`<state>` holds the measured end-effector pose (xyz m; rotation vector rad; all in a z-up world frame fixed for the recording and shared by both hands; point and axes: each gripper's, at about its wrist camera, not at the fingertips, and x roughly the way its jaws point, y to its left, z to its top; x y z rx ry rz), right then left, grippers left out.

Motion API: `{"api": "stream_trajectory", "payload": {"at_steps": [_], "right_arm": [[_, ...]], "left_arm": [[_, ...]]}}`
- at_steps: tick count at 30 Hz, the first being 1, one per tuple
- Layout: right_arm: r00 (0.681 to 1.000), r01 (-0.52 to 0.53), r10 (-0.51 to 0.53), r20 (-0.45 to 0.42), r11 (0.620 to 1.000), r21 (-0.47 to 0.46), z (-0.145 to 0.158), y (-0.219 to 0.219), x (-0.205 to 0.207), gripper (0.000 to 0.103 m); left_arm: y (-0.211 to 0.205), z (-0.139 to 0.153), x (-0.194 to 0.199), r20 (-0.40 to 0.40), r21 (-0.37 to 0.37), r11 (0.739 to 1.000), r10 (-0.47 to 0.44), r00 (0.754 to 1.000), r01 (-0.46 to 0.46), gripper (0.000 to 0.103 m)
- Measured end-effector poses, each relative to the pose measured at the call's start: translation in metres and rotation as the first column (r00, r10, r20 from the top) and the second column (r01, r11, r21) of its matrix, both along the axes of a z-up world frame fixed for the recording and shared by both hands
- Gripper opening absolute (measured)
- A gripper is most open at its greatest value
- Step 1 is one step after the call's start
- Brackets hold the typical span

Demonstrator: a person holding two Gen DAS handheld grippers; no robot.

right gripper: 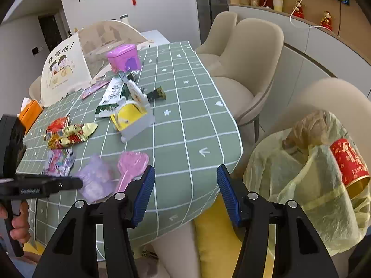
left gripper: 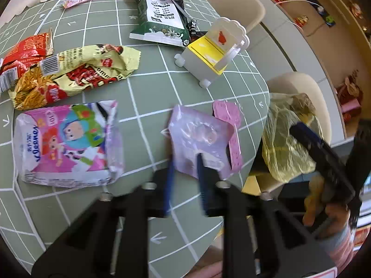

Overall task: Collect trash
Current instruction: 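Grasp the pink plastic spoon toy with the right tool while the left tool grasps the translucent pink packet, then carry the spoon toy and pink packet to the bin and open both tools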

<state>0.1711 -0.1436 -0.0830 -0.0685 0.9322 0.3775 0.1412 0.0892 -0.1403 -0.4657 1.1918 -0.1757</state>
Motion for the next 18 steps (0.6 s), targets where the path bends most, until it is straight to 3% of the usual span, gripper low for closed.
{"api": "stream_trajectory", "payload": {"at_steps": [6, 11, 18], "right_arm": [[0.996, -0.082, 0.082, -0.030, 0.997, 0.010, -0.016, 0.022, -0.002, 0.053], [0.984, -0.171, 0.172, -0.049, 0.985, 0.014, -0.027, 0.052, 0.008, 0.053], [0.972, -0.225, 0.223, -0.072, 0.974, -0.025, -0.042, 0.085, 0.026, 0.053]], "left_arm": [[-0.004, 0.020, 0.002, 0.065, 0.048, 0.999, 0.019, 0.998, -0.023, 0.001], [0.024, 0.039, -0.005, 0.098, 0.081, 0.995, 0.057, 0.994, -0.065, 0.001], [0.068, 0.048, -0.022, 0.100, 0.072, 0.986, 0.144, 0.985, -0.151, 0.001]]}}
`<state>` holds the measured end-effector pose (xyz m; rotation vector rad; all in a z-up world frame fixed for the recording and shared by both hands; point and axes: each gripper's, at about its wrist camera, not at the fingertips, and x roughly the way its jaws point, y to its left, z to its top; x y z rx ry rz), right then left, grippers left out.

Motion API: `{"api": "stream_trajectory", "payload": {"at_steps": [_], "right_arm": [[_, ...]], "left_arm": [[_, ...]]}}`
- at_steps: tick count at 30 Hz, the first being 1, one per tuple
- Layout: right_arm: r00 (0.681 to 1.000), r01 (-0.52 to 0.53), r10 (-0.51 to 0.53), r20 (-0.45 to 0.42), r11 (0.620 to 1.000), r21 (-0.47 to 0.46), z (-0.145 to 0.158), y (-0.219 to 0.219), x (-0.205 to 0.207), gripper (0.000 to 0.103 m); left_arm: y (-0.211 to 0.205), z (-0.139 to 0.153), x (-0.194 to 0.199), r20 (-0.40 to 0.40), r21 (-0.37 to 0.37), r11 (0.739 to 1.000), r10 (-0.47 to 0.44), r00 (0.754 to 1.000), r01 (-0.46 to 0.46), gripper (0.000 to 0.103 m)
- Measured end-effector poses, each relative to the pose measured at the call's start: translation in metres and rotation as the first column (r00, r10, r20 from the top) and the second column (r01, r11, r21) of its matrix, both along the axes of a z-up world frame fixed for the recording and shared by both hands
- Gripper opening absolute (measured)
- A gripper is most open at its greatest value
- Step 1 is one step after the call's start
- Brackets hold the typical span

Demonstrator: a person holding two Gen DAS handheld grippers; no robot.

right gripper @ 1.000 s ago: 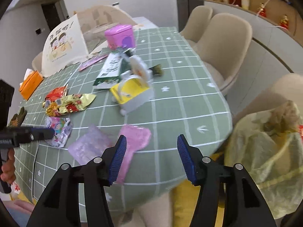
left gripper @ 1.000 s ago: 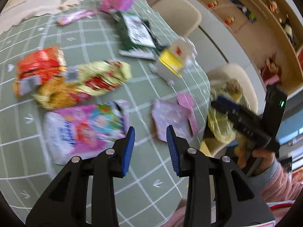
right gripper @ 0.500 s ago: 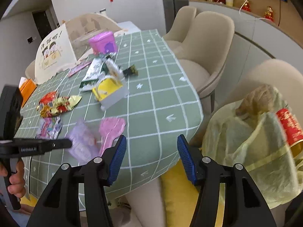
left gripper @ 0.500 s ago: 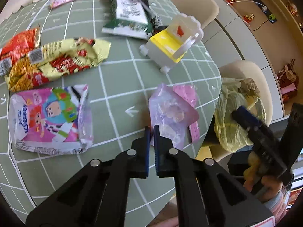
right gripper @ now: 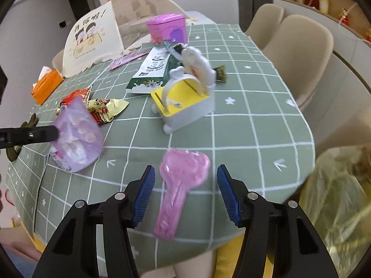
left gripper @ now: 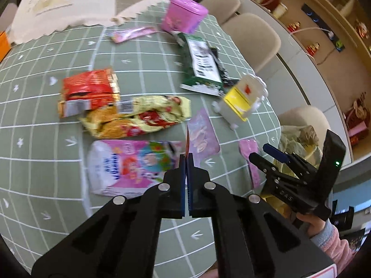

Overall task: Collect trash
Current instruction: 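Carry the spoon toy and pink packet to the bin and open both tools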

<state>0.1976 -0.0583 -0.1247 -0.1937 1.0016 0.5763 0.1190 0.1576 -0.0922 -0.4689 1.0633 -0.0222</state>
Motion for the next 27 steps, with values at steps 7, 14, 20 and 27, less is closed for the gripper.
{"api": "stream_trajectory", "payload": {"at_steps": [7, 14, 20, 27], "right_arm": [[0.999, -0.039, 0.039, -0.006, 0.999, -0.030, 0.003, 0.016, 0.005, 0.047], [0.997, -0.049, 0.045, 0.070, 0.998, 0.045, 0.064, 0.019, 0.000, 0.038], [0.981, -0.050, 0.033, 0.191, 0.995, 0.087, 0.122, 0.005, 0.002, 0.038], [0.963, -0.012, -0.017, 0.268, 0.994, 0.106, 0.158, -0.028, -0.001, 0.038]], "left_arm": [[0.016, 0.005, -0.010, 0.004, -0.009, 1.000, 0.027, 1.000, -0.027, 0.001], [0.020, 0.045, 0.002, 0.098, 0.029, 1.000, -0.004, 0.995, 0.001, 0.001], [0.008, 0.103, 0.035, 0.238, 0.071, 0.997, -0.058, 0.970, 0.042, 0.001], [-0.018, 0.139, 0.063, 0.315, 0.066, 0.993, -0.117, 0.942, 0.101, 0.001]]}}
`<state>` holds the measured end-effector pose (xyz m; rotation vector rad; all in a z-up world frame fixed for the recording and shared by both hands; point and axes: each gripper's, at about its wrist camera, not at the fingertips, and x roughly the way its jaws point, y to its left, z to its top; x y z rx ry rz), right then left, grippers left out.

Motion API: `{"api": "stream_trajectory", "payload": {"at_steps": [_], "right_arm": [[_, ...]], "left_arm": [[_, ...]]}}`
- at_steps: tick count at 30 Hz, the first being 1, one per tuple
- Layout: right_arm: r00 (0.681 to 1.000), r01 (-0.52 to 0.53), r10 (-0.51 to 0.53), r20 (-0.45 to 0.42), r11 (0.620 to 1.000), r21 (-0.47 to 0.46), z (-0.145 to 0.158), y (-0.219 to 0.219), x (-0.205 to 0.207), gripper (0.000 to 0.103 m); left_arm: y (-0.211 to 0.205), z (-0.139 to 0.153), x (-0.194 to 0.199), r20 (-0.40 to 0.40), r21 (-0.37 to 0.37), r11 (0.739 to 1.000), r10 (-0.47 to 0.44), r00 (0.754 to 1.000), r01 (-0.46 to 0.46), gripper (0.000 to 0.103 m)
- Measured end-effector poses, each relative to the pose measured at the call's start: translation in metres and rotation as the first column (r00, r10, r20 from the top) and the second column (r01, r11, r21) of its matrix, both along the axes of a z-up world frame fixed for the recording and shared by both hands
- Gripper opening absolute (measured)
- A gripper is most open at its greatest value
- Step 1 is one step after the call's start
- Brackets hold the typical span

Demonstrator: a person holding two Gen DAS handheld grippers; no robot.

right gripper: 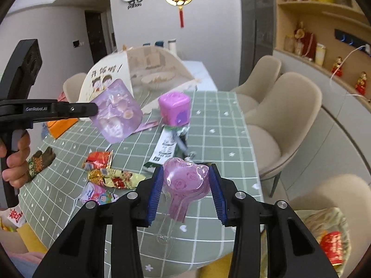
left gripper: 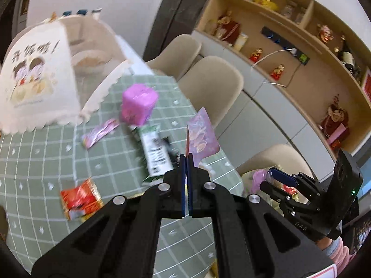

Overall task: Collect trash
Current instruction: 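Carry the spoon toy and pink packet to the bin and open both tools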

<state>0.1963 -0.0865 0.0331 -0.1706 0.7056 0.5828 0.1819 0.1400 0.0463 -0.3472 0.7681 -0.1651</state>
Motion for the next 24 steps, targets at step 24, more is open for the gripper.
{"api": "stream_trajectory", "payload": {"at_steps": [24], "right_arm": [[0.886, 0.436, -0.430, 0.173, 0.900, 0.006, 0.067, -0.259, -0.044, 0.038]], "left_arm": [[-0.310, -0.019, 0.080, -0.096, -0.138, 0.853, -0.518, 0.850, 0.504, 0.001]]}}
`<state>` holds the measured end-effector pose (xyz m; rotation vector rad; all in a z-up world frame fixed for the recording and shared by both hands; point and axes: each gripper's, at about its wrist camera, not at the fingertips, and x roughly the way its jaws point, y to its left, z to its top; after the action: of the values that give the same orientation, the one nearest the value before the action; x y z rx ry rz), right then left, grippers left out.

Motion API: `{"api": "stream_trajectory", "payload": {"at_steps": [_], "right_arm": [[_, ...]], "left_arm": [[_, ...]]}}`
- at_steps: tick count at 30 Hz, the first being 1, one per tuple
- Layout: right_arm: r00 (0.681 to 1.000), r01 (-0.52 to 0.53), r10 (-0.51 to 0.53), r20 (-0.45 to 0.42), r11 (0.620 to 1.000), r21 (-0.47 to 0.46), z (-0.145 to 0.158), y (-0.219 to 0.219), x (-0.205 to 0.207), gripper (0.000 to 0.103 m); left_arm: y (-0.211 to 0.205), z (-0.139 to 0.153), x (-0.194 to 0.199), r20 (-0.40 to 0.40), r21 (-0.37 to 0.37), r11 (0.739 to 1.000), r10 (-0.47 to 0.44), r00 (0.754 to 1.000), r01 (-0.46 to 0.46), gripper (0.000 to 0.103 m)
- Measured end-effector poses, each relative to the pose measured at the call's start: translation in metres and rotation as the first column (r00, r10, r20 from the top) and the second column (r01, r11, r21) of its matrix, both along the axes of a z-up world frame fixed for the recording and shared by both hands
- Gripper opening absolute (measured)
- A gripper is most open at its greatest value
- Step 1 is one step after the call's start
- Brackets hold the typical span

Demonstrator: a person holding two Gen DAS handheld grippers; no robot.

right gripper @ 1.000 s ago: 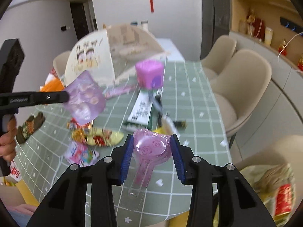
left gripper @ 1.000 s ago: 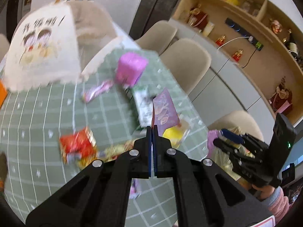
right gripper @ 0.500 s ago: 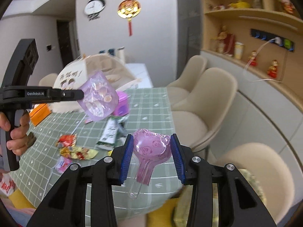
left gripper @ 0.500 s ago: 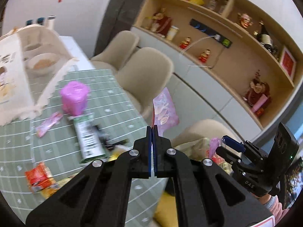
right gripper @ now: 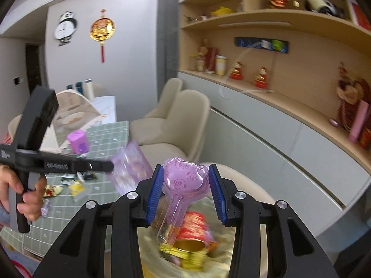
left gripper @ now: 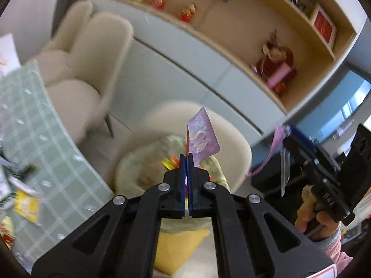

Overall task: Collect trash
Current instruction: 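Carry the spoon toy and pink packet to the bin and open both tools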

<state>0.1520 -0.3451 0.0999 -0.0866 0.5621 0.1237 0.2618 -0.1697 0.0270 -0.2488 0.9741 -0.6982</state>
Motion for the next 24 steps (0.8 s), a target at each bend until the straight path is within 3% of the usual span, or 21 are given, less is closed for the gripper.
{"api": "stream_trajectory", "payload": {"at_steps": [5, 10, 13, 20, 24], "right_arm": [[0.999, 0.039, -0.037, -0.029, 0.998, 0.049, -0.015, -0.036, -0.002, 0.038], [0.997, 0.036, -0.028, -0.070, 0.994, 0.108, -0.032, -0.051, 0.003, 0.038], [0.994, 0.021, -0.005, -0.112, 0.989, 0.148, -0.049, -0.053, 0.010, 0.038], [0.968, -0.009, 0.062, -0.241, 0.977, 0.214, -0.106, -0.044, 0.049, 0.038], [0.937, -0.017, 0.081, -0.339, 0.982, 0.190, -0.152, -0.032, 0.067, 0.038]], "left_arm": [[-0.058, -0.035, 0.003, -0.080, 0.045, 0.996, -0.067, 0.995, 0.071, 0.001], [-0.086, -0.062, 0.009, -0.146, 0.097, 0.989, -0.093, 0.985, 0.108, 0.006], [-0.085, -0.065, 0.009, -0.141, 0.122, 0.988, -0.073, 0.987, 0.091, 0.017], [-0.039, -0.053, -0.001, -0.089, 0.141, 0.990, 0.026, 0.996, -0.013, 0.018], [-0.008, -0.047, -0.016, -0.048, 0.187, 0.980, 0.072, 0.996, -0.062, 0.019]]}}
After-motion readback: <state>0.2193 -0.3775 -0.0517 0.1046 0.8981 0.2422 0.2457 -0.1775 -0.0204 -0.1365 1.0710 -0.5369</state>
